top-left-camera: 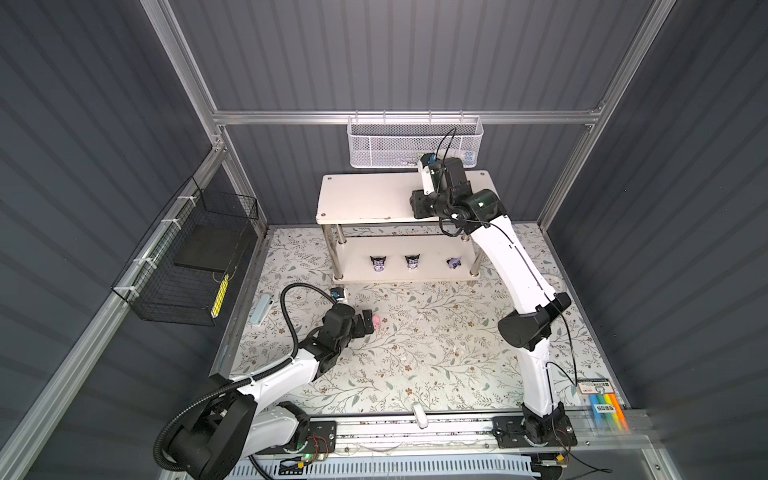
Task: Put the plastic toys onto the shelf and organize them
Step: 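Lower the pink pig onto the shelf top and open the right gripper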
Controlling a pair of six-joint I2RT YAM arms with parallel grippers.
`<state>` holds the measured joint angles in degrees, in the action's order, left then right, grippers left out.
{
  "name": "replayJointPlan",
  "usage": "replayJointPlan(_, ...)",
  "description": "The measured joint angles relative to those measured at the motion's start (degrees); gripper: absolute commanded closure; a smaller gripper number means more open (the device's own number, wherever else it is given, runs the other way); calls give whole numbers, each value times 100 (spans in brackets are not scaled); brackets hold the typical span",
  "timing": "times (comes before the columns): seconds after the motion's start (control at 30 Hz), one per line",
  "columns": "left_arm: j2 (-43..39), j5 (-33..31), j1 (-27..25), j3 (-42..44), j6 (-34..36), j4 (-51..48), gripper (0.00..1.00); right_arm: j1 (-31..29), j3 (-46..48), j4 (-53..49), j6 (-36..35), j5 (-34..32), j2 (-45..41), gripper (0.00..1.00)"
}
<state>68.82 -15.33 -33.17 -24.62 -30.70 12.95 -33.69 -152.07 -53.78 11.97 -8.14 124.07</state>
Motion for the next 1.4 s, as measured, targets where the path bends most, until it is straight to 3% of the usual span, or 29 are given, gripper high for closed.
replayJointPlan(0.73,-7,26,0,0,0,-2,1,111,0,63,173,337,-208,36)
replayJointPlan(1.4,-153,24,26,7,-4,-4,1,68,605,109,415,667,-669,32)
